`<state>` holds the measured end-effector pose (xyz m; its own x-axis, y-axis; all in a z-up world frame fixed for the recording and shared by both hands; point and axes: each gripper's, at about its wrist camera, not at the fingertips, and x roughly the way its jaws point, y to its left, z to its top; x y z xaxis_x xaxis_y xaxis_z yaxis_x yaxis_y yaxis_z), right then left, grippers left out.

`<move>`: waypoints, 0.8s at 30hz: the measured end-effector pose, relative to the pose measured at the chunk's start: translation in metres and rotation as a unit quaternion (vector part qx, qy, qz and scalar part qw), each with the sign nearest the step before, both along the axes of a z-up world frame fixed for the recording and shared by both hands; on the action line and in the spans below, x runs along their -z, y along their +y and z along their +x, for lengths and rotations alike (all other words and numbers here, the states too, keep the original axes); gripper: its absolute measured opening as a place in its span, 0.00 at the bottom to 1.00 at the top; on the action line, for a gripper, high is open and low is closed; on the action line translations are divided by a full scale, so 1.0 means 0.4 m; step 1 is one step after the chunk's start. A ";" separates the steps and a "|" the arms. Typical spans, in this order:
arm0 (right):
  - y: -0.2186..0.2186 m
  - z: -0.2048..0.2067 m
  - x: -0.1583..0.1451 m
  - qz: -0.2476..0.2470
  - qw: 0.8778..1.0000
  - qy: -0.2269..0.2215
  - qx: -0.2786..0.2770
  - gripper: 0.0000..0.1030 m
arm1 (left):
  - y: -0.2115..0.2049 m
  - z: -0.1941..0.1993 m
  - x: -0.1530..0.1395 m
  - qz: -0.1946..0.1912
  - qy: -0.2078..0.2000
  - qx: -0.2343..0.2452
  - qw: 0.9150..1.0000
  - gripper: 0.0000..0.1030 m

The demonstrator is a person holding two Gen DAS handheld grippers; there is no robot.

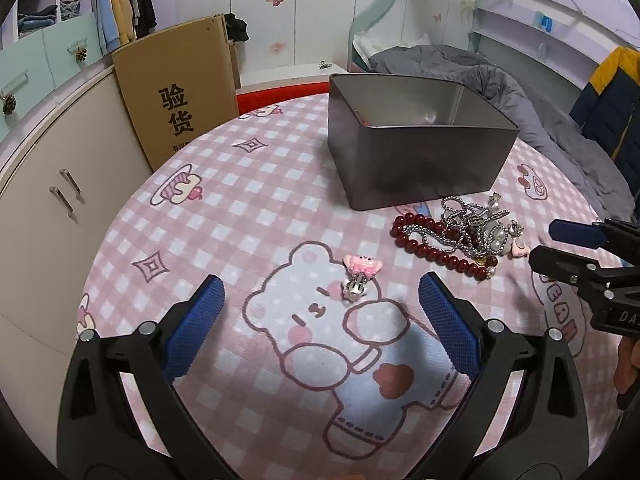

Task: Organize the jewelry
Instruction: 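Withdraw both tools and move toward the remaining charms, then grasp a pink charm with the left tool while the right tool grasps a pink heart pendant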

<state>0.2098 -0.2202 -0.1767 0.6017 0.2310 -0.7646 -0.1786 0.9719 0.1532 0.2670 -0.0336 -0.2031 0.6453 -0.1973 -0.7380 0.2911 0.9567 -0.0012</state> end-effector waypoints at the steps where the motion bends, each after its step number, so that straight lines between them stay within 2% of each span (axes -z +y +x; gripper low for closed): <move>1: -0.001 0.002 0.004 -0.001 1.000 0.001 0.001 0.49 | -0.002 0.001 0.002 0.001 0.001 0.001 1.000 0.93; 4: -0.003 0.011 0.011 -0.004 1.000 0.004 0.001 0.45 | -0.009 0.006 0.009 0.003 0.006 0.003 1.000 0.92; 8: 0.006 0.020 0.019 -0.010 1.000 0.002 -0.009 0.42 | -0.018 0.024 0.021 0.001 0.023 0.010 1.000 0.81; 9: 0.012 0.024 0.021 -0.014 1.000 0.001 -0.012 0.42 | -0.021 0.028 0.024 0.000 0.027 0.013 1.000 0.74; 11: 0.023 0.026 0.026 -0.028 0.999 -0.005 -0.017 0.38 | -0.030 0.032 0.027 0.003 0.030 0.020 0.999 0.65; 12: 0.028 0.028 0.027 -0.035 0.999 -0.007 -0.018 0.35 | -0.035 0.031 0.026 0.000 0.028 0.028 0.999 0.52; 13: 0.030 0.029 0.027 -0.039 0.999 -0.008 -0.020 0.32 | -0.038 0.031 0.024 -0.002 0.026 0.033 0.999 0.46; 14: 0.032 0.031 0.027 -0.042 0.999 -0.009 -0.021 0.21 | -0.041 0.030 0.023 -0.005 0.025 0.037 0.999 0.33; 15: 0.036 0.032 0.027 -0.049 0.998 -0.010 -0.024 0.21 | -0.042 0.030 0.022 -0.011 0.026 0.042 0.999 0.25; 17: 0.045 0.032 0.027 -0.061 0.998 -0.013 -0.031 0.21 | -0.043 0.028 0.022 -0.021 0.029 0.046 0.998 0.17; 24: 0.015 0.015 0.020 -0.030 0.999 -0.015 -0.021 0.20 | -0.025 -0.001 0.019 -0.049 0.033 0.049 0.997 0.15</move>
<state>0.2158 -0.2143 -0.1846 0.6157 0.2102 -0.7594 -0.2227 0.9709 0.0881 0.2667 -0.0438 -0.2107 0.5704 -0.3302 -0.7521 0.3787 0.9182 -0.1160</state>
